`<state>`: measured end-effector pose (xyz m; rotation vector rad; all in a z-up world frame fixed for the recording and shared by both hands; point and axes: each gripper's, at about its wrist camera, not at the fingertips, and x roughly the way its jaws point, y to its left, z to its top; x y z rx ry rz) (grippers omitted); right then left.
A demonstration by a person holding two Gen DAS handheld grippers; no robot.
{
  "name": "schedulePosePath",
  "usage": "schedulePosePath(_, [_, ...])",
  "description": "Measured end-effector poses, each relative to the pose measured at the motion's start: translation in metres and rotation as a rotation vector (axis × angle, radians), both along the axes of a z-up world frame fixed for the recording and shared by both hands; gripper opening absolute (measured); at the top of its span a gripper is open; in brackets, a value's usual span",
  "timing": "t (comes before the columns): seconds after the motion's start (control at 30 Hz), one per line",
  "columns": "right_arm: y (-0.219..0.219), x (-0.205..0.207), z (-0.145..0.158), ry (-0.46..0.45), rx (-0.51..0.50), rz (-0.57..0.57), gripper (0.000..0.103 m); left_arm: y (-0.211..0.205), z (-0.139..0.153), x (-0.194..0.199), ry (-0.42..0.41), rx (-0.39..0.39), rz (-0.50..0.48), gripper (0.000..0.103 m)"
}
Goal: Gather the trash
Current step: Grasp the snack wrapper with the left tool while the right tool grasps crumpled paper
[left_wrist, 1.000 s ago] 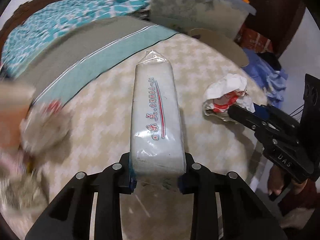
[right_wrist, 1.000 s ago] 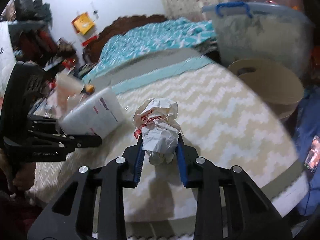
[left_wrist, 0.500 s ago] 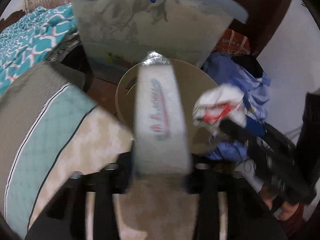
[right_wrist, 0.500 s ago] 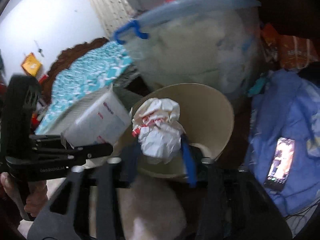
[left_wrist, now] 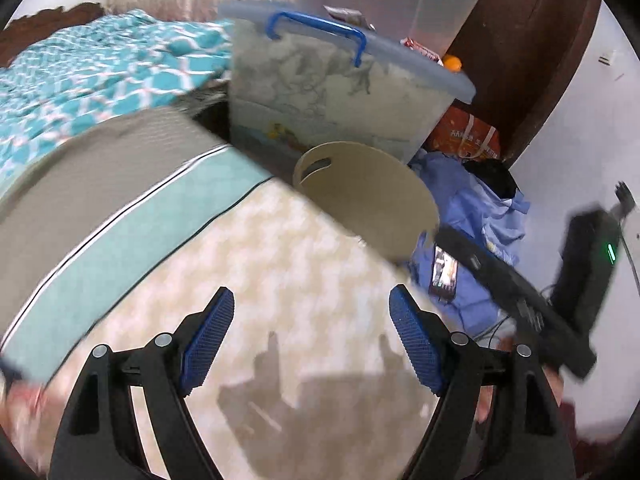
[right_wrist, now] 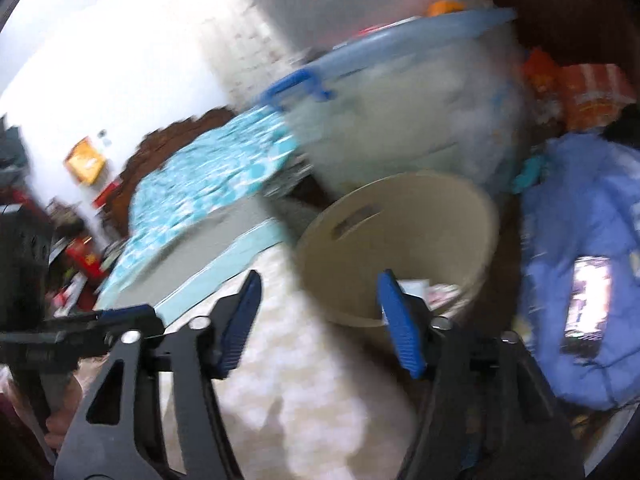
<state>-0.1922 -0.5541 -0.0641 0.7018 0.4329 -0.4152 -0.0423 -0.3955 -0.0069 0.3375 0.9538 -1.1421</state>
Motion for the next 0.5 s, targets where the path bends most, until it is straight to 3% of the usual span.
schedulePosePath(0.27, [0.084,0.089,0.02,-0.045,0.079,0.354,0.054,0.17,0.008,0.019,-0.023,-0.003,0.205,0.074])
schedulePosePath(0.37, [0.125,0.148,0.036,-0.07,0.121,0.516,0.057,0.23,0.016,0.033,-0.011,-0.044,0.315,0.074])
schedulePosePath(0.5, [0.171,0.213,0.055,-0.105,0.123,0.688,0.084,0.286,0.022,0.05,-0.001,-0.087,0.446,0.074])
